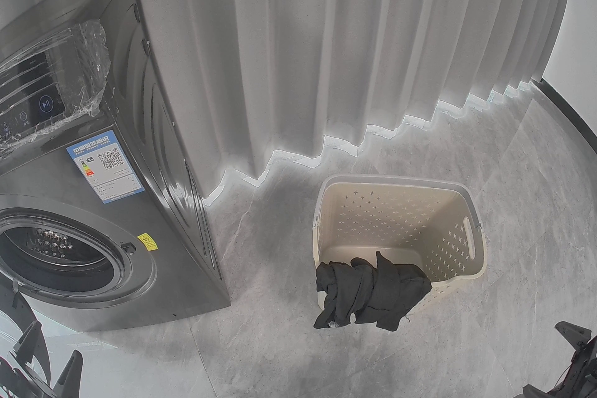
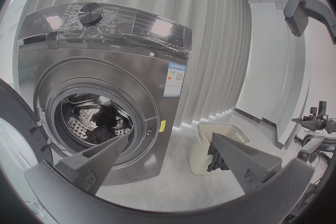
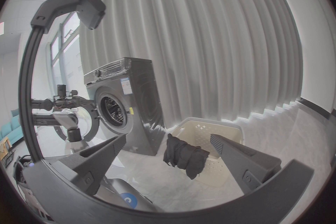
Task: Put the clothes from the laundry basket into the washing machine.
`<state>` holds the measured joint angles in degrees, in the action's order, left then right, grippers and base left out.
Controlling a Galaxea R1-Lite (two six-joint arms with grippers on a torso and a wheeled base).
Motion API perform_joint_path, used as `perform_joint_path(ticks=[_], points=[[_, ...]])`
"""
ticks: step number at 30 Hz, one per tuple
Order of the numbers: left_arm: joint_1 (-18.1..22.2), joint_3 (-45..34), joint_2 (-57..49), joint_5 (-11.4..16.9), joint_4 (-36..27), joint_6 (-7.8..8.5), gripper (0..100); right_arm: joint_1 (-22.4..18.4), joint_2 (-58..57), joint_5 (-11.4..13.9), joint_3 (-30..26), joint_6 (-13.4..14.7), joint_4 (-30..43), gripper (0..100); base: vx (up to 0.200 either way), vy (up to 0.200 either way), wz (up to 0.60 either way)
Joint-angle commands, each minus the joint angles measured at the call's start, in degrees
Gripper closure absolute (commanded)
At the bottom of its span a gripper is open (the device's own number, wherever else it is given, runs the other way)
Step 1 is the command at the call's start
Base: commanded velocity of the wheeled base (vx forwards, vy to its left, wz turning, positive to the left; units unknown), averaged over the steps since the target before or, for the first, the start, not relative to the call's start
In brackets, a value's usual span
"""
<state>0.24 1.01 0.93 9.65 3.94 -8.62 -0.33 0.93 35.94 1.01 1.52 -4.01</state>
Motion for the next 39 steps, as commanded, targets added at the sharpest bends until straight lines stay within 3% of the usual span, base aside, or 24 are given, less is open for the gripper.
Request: perform_joint_path(ticks=[1, 4, 11, 26, 29, 31, 32, 33, 36, 39], points=[[0.0, -1.0, -0.8, 0.0, 0.0, -0.26, 0, 0.0, -0.9, 1.3, -1.0, 0.7, 0.1, 0, 0.000, 0.000, 0.00], [0.0, -1.0, -0.8, 0.0, 0.0, -0.35, 0, 0.1, -0.9, 1.4, -1.0, 2.7, -0.1, 0, 0.000, 0.000, 0.00], [0.0, -1.0, -0.8, 0.0, 0.0, -0.35, 0, 0.1, -0.9, 1.2, -1.0, 3.3, 0.0, 0, 0.000, 0.000, -0.51], [0.0, -1.0, -0.8, -0.1, 0.0, -0.26, 0, 0.0, -0.9, 0.9, -0.8, 2.7, 0.1, 0, 0.000, 0.000, 0.00], [0.0, -1.0, -0.8, 0.0, 0.0, -0.35, 0, -0.5, 2.4, 0.9, 6.7, 4.9, 0.2, 0, 0.000, 0.000, 0.00], [0.0, -1.0, -0.8, 0.0, 0.0, -0.35, 0, -0.6, 10.0, 0.9, 13.5, 10.9, 0.1, 0, 0.000, 0.000, 0.00], [0.0, -1.0, -0.8, 0.0, 0.0, -0.35, 0, -0.6, 10.0, 0.9, 13.5, 10.9, 0.1, 0, 0.000, 0.000, 0.00], [0.0, -1.0, -0.8, 0.0, 0.0, -0.26, 0, -0.8, 15.9, 1.0, 17.3, 13.9, 0.2, 0, 0.000, 0.000, 0.00], [0.0, -1.0, -0.8, -0.1, 0.0, -0.26, 0, -0.8, 27.7, 1.0, 19.3, 13.2, -0.4, 0, 0.000, 0.000, 0.00], [0.0, -1.0, -0.8, -0.2, 0.0, -0.26, 0, -0.8, 39.1, 0.9, 19.8, 10.7, -1.4, 0, 0.000, 0.000, 0.00]])
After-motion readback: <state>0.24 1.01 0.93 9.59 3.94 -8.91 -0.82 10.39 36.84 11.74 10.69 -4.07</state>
